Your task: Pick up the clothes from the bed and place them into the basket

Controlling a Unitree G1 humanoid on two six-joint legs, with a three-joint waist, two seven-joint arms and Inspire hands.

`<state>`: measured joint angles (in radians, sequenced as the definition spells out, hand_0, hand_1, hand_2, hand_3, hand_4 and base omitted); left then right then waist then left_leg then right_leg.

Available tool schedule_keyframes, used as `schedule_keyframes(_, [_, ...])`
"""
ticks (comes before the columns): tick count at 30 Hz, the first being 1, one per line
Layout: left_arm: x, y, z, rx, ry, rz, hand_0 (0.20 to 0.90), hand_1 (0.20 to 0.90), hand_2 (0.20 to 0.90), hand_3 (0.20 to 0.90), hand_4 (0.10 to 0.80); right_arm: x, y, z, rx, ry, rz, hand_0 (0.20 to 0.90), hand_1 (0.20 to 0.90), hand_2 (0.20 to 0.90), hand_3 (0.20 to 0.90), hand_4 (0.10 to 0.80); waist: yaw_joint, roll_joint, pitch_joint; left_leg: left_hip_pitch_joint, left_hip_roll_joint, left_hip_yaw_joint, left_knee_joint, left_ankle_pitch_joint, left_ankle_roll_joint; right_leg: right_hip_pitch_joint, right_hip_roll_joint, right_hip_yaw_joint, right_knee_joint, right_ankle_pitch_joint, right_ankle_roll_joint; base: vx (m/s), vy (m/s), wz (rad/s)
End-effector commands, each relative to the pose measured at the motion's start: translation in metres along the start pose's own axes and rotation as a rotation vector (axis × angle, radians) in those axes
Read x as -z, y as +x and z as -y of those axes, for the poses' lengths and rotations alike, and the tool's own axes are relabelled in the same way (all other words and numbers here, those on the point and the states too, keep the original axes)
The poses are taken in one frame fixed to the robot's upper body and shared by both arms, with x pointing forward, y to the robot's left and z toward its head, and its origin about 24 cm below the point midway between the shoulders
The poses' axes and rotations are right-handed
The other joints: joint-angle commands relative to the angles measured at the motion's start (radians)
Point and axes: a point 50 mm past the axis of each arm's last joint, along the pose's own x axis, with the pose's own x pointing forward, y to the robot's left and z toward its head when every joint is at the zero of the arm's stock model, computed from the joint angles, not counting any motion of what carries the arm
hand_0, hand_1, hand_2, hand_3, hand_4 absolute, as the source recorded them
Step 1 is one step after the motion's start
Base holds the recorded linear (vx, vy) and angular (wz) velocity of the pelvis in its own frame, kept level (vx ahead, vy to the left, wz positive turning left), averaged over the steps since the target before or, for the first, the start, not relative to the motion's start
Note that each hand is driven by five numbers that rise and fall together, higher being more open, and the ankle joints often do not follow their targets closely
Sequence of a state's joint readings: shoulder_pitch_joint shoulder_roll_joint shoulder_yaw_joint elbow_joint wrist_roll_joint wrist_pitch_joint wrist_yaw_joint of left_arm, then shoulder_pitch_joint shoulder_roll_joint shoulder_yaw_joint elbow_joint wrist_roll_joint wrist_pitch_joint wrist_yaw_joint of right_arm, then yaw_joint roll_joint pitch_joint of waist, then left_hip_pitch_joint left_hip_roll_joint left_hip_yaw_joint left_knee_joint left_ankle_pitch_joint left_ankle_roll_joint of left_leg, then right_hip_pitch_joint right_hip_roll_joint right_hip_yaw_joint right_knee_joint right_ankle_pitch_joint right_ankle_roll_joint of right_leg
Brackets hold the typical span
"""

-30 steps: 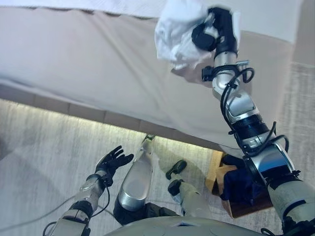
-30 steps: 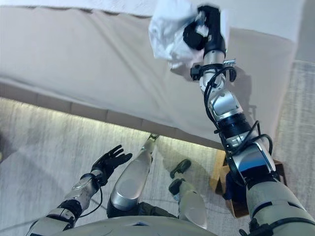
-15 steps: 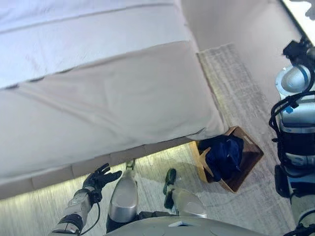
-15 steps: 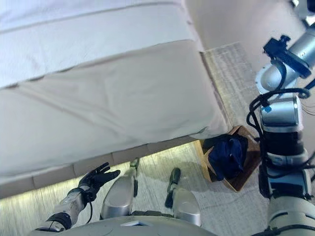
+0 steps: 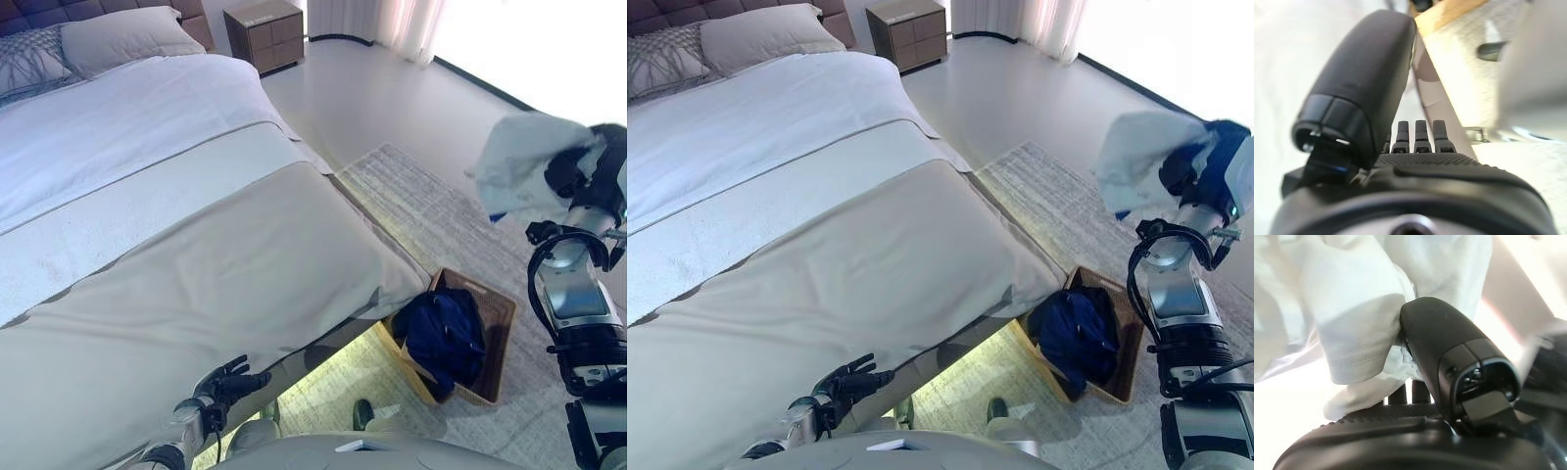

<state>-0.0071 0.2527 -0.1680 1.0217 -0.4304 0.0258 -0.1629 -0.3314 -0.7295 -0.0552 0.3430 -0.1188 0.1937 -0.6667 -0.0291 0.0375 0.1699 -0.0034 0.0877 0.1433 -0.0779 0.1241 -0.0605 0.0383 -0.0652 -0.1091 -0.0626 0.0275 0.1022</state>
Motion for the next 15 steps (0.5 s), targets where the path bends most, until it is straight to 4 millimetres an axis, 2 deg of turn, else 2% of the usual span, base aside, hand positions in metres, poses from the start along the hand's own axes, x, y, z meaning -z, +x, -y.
schedule_keyframes(1, [-0.045, 0.005, -0.004, 0.003, 0.074, 0.108, 0.9, 0.9, 0.9, 0.9, 0.8, -0.074, 0.047, 0.042, 0.196, 0.086, 0.235, 0.3, 0.3, 0.3, 0.2, 0.1, 0.026, 0.001, 0.123, -0.086, -0.069, -0.053, 0.129, -0.145, 0.028, -0.14, 0.005, -0.09, 0.228, -0.125, -0.088, -0.302, -0.096, 0.06])
schedule_keyframes(5, [-0.067, 0.009, 0.012, 0.046, 0.058, 0.192, 0.9, 0.9, 0.9, 0.9, 0.8, -0.065, 0.057, 0.038, 0.208, 0.005, 0.153, 0.3, 0.3, 0.3, 0.2, 0.1, 0.016, 0.054, 0.214, -0.166, -0.069, -0.062, 0.172, -0.129, 0.017, -0.231, -0.009, -0.091, 0.312, -0.157, -0.104, -0.172, -0.049, 0.0])
schedule_keyframes(6, [-0.07, 0.009, 0.014, 0.059, 0.046, 0.211, 0.9, 0.9, 0.9, 0.9, 0.8, -0.06, 0.058, 0.035, 0.191, -0.013, 0.118, 0.3, 0.3, 0.3, 0.2, 0.1, 0.013, 0.067, 0.23, -0.186, -0.069, -0.061, 0.186, -0.126, 0.015, -0.255, -0.013, -0.087, 0.335, -0.164, -0.109, -0.117, -0.011, -0.06])
schedule_keyframes(7, [-0.076, 0.009, 0.02, 0.083, 0.035, 0.242, 0.9, 0.9, 0.9, 0.9, 0.8, -0.046, 0.06, 0.028, 0.151, -0.06, 0.024, 0.3, 0.3, 0.3, 0.2, 0.1, 0.009, 0.086, 0.25, -0.215, -0.068, -0.056, 0.202, -0.123, 0.012, -0.296, -0.02, -0.084, 0.365, -0.173, -0.114, -0.13, 0.0, -0.04])
schedule_keyframes(8, [-0.082, 0.008, 0.025, 0.105, 0.033, 0.271, 0.9, 0.9, 0.9, 0.9, 0.8, -0.037, 0.061, 0.023, 0.113, -0.073, -0.035, 0.9, 0.9, 0.9, 0.9, 0.8, 0.008, 0.103, 0.266, -0.236, -0.067, -0.054, 0.207, -0.118, 0.013, -0.327, -0.022, -0.081, 0.385, -0.178, -0.119, -0.111, 0.004, -0.02])
schedule_keyframes(15, [-0.11, 0.004, 0.032, 0.166, 0.041, 0.37, 0.9, 0.9, 0.9, 0.9, 0.8, -0.004, 0.06, 0.0, -0.049, -0.277, -0.257, 0.9, 0.9, 0.9, 0.9, 0.8, 0.016, 0.151, 0.313, -0.324, -0.083, -0.065, 0.252, -0.113, 0.022, -0.452, -0.023, -0.068, 0.481, -0.204, -0.141, -0.052, -0.021, -0.05])
